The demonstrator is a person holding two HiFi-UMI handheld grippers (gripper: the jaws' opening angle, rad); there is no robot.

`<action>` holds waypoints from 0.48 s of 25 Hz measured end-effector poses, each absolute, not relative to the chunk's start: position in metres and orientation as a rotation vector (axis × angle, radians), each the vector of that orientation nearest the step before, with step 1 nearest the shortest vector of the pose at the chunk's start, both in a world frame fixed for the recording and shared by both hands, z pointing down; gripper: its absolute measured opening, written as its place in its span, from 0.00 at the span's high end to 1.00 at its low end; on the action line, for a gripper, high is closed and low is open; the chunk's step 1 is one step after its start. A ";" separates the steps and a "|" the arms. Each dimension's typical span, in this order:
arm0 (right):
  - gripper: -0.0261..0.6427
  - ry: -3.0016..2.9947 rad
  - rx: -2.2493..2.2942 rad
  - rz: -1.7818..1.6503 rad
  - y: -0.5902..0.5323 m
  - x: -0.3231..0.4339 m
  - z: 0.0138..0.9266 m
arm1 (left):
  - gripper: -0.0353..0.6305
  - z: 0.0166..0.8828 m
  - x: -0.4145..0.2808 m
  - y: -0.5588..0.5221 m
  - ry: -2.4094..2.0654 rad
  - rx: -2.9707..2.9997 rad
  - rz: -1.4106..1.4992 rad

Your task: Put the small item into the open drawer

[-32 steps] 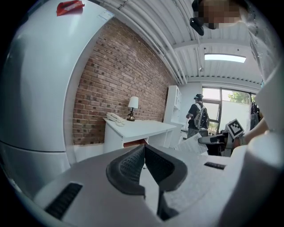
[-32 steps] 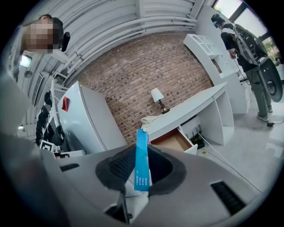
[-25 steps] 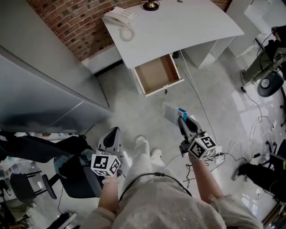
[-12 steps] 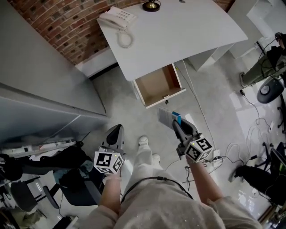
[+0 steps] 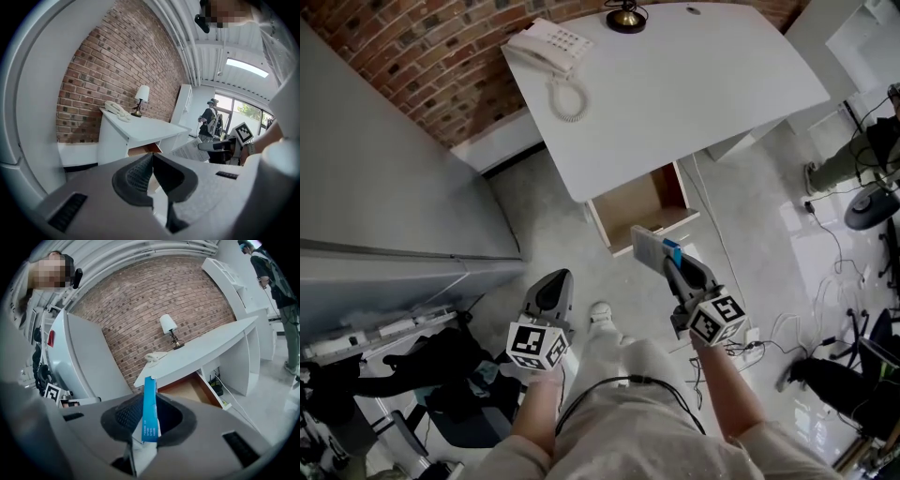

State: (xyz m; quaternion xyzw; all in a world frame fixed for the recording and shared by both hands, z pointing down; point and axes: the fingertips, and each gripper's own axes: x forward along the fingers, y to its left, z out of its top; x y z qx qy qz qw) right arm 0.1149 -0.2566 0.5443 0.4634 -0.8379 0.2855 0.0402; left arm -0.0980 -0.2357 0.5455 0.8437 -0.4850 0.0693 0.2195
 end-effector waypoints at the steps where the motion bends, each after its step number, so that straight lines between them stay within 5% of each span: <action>1: 0.84 -2.567 1.425 0.877 -0.263 0.114 0.547 | 0.94 0.551 -0.097 -0.241 -1.332 2.331 0.200; 12: 0.84 -2.532 1.288 0.785 -0.316 0.087 0.600 | 0.94 0.604 -0.078 -0.281 -1.344 2.264 0.198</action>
